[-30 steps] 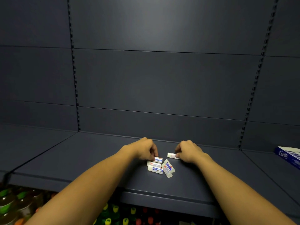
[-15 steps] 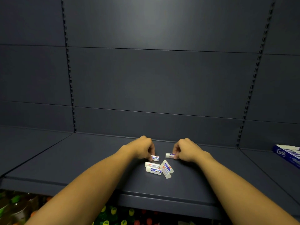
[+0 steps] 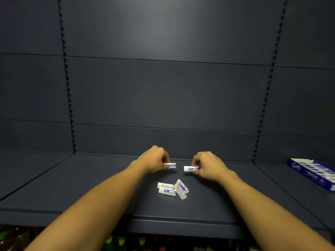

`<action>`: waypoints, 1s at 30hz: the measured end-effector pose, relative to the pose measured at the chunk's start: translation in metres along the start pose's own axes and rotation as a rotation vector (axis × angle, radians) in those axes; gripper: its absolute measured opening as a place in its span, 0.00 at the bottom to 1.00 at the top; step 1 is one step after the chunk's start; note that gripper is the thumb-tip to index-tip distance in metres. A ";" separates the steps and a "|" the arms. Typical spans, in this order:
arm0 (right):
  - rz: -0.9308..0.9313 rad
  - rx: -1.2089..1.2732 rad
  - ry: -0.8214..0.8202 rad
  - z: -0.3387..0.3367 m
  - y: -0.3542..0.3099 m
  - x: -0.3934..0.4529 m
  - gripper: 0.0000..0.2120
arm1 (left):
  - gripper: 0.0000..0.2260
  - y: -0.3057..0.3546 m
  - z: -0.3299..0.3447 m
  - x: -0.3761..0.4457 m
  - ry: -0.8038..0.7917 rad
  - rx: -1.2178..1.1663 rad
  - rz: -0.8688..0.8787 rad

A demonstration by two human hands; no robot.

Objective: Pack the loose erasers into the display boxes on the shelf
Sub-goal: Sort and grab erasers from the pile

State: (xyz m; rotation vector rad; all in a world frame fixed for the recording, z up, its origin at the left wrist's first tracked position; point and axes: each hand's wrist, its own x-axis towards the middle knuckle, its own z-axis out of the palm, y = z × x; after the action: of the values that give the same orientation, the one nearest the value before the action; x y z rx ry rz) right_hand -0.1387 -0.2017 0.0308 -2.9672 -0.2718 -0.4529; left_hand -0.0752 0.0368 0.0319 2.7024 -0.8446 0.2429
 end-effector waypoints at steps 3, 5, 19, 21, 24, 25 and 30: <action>0.018 -0.020 0.038 -0.006 0.001 -0.008 0.06 | 0.08 0.007 -0.005 0.001 0.021 0.019 0.033; 0.035 -0.033 0.054 -0.010 0.003 -0.015 0.06 | 0.08 0.013 -0.007 0.002 0.035 0.029 0.064; 0.250 -0.174 0.147 -0.034 0.027 -0.085 0.06 | 0.12 0.068 0.012 0.011 0.075 0.148 0.306; 0.272 -0.188 0.147 -0.036 0.032 -0.096 0.06 | 0.12 0.079 0.016 0.010 0.080 0.174 0.320; 0.302 -0.195 0.154 -0.041 0.041 -0.110 0.06 | 0.11 0.098 0.021 0.009 0.070 0.200 0.331; 0.313 -0.198 0.155 -0.044 0.045 -0.115 0.06 | 0.11 0.106 0.022 0.010 0.066 0.208 0.336; 0.351 -0.214 0.172 -0.063 0.070 -0.144 0.06 | 0.11 0.148 0.023 0.017 0.069 0.219 0.352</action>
State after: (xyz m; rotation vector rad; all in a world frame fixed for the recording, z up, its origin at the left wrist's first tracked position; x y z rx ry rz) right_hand -0.2777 -0.3026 0.0397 -3.0572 0.3305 -0.7210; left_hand -0.1450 -0.0953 0.0483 2.7026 -1.3415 0.5301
